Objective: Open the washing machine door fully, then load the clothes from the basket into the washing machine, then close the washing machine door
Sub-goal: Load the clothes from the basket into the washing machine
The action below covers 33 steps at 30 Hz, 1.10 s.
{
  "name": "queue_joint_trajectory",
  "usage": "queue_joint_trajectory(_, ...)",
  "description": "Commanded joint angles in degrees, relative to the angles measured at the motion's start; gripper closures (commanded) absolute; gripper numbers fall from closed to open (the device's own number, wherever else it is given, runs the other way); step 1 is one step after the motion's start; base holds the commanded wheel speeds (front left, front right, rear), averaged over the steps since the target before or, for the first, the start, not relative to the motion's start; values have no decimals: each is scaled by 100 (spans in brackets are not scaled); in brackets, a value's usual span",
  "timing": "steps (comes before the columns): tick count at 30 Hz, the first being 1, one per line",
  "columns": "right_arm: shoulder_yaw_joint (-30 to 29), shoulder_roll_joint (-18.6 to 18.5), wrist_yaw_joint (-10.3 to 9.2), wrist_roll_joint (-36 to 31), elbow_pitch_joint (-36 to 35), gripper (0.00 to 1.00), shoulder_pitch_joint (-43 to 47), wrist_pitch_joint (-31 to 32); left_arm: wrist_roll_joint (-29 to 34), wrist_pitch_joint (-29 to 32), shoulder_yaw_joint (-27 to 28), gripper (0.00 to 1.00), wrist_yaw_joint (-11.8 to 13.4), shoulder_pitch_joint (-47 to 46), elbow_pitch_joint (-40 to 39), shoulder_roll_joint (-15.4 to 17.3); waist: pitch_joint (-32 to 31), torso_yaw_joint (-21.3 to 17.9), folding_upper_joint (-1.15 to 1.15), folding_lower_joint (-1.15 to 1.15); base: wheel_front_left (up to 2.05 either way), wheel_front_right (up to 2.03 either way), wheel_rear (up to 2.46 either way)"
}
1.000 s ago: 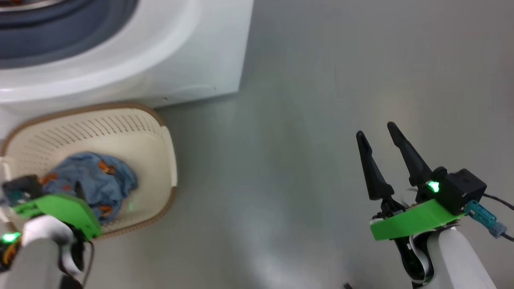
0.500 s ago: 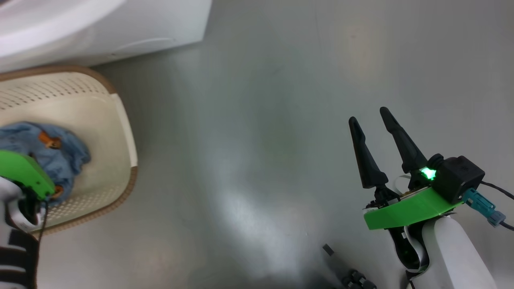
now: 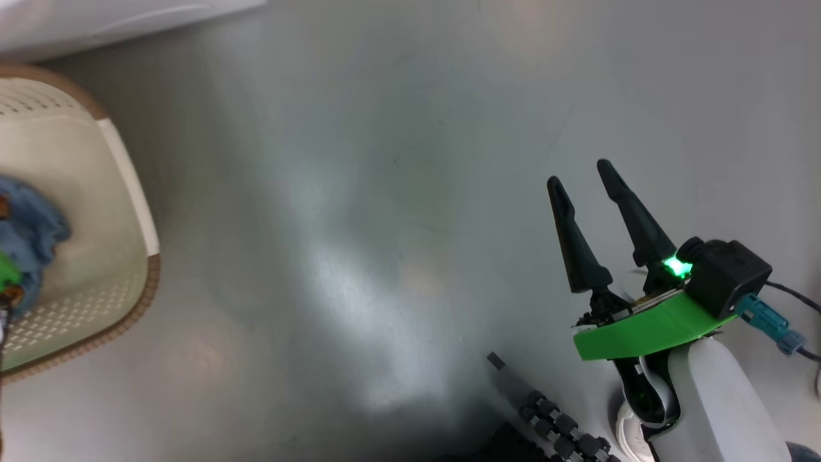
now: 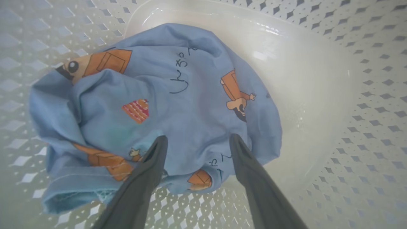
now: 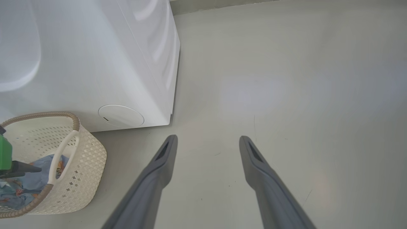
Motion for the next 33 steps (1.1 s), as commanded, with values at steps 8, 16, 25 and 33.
queue_joint_trajectory(8,83,-63,9,116,-213,0,96,-27,-24,197,178,0,249,-123,-111,524,497,-215,0,0,0,0,0)
queue_joint_trajectory(16,105,-115,9,182,-327,0,143,-27,4,371,154,0,410,-180,-286,746,742,-279,0,0,0,0,0)
queue_joint_trajectory(25,-5,-153,9,326,-431,0,214,-27,-22,445,110,24,502,-254,-461,755,931,-359,0,0,0,0,0)
queue_joint_trajectory(33,-141,-172,9,400,-502,0,221,-27,-73,230,57,100,526,-250,-466,559,1018,-277,0,0,0,0,0)
